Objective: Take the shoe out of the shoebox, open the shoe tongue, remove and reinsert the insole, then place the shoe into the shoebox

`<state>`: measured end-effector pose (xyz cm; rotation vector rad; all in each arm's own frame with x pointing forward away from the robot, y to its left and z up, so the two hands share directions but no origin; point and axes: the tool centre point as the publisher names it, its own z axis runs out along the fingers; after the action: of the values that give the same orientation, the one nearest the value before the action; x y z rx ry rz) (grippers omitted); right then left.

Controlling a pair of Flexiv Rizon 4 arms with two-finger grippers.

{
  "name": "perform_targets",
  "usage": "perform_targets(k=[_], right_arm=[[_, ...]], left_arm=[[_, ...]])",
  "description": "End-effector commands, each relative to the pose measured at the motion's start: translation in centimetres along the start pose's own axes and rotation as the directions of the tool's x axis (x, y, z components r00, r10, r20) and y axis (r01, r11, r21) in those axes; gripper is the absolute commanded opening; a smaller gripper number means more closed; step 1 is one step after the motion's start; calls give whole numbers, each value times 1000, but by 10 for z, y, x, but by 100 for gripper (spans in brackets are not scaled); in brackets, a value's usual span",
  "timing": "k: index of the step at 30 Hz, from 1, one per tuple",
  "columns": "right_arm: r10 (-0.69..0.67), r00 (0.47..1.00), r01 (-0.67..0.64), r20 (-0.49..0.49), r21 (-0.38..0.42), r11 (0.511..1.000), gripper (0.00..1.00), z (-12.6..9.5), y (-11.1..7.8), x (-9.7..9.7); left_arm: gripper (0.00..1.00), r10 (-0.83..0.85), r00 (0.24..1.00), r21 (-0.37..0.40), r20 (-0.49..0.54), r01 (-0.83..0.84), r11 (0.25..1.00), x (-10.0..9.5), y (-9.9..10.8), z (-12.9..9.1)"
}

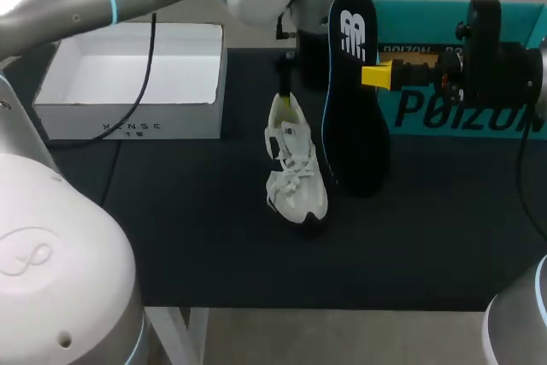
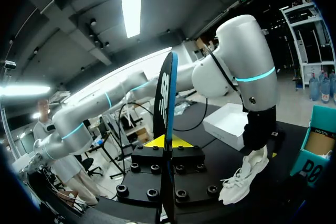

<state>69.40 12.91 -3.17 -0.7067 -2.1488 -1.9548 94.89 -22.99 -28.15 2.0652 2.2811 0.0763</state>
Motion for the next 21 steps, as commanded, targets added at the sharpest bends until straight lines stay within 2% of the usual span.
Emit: perform_targets(k=[1, 7, 21], right_arm=[[1, 1000, -1, 1, 2, 1000, 0, 2, 0, -1], [1, 1000, -1, 1, 2, 1000, 0, 2, 0, -1], [1, 1000, -1, 1, 2, 1000, 0, 2, 0, -1]], left_arm=[[100, 12, 985, -27, 175, -8, 1000, 23, -2, -18], [100, 40, 951, -19, 306, -36, 999, 21, -2, -38], [100, 53, 952, -21, 302, -49, 999, 20, -1, -41]])
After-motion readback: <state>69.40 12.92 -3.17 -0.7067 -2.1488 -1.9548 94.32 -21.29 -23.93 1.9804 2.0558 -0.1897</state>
